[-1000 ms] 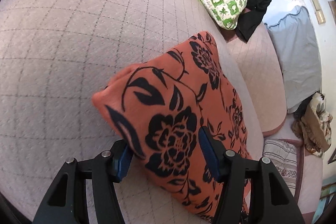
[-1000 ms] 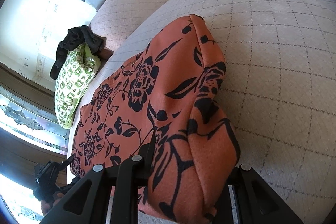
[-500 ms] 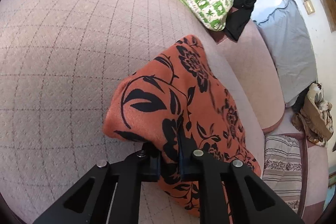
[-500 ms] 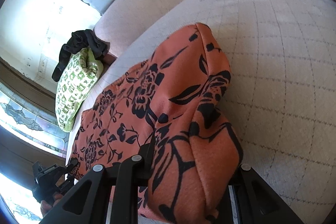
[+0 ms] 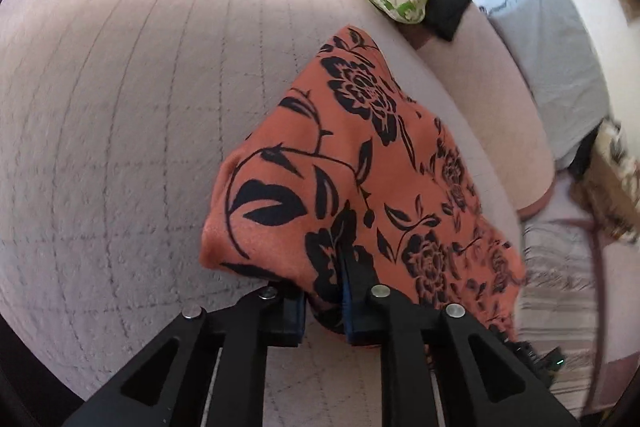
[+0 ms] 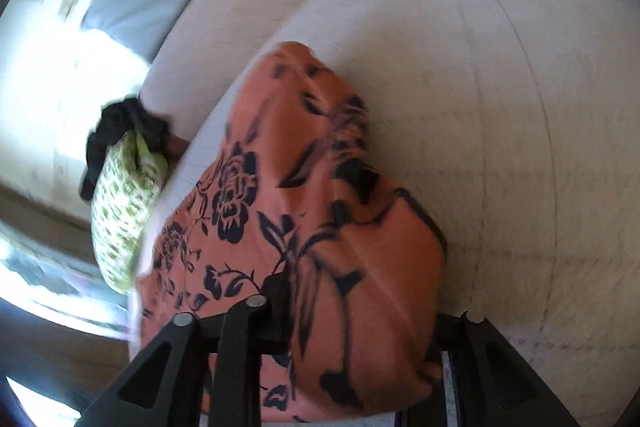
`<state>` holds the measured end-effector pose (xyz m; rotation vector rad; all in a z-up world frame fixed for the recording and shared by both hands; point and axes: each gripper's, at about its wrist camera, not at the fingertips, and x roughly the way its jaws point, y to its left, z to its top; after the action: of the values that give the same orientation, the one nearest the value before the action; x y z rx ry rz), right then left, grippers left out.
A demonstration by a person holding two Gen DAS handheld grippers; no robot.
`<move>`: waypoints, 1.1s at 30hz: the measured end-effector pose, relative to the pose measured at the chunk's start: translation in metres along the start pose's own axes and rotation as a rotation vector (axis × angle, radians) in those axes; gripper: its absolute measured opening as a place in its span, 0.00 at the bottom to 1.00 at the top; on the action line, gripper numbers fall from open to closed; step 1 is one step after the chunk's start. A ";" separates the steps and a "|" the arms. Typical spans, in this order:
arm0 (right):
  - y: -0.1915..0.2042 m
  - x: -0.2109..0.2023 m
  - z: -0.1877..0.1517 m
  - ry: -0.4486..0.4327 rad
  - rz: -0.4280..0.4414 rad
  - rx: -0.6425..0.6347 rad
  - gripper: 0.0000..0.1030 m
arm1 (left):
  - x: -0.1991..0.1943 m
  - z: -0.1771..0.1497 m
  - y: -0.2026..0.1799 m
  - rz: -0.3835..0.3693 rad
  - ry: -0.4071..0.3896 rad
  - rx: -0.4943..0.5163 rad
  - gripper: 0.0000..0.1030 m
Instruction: Fold small clothes
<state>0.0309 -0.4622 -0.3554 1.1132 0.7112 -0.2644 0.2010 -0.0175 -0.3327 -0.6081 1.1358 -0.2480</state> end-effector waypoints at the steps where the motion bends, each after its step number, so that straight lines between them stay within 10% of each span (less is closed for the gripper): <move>1: 0.001 -0.005 0.002 0.001 -0.011 0.005 0.41 | -0.002 0.003 0.000 -0.003 0.005 -0.011 0.21; 4: -0.003 -0.025 0.001 -0.046 -0.011 0.047 0.66 | -0.007 0.006 -0.002 -0.008 0.016 -0.015 0.25; 18: 0.055 -0.091 0.005 -0.171 -0.056 -0.164 0.54 | -0.076 0.009 -0.010 0.052 -0.179 0.152 0.32; 25: 0.091 -0.014 0.043 -0.070 -0.042 -0.215 0.54 | -0.035 0.033 -0.048 0.084 -0.145 0.257 0.43; 31: 0.085 0.069 0.061 0.055 -0.163 -0.260 0.54 | 0.029 0.029 -0.065 0.303 -0.062 0.393 0.48; 33: 0.082 0.082 0.065 0.078 -0.172 -0.267 0.51 | 0.039 0.025 -0.071 0.360 -0.079 0.464 0.65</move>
<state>0.1612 -0.4721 -0.3319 0.8122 0.8861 -0.2647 0.2479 -0.0854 -0.3151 -0.0001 1.0439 -0.1670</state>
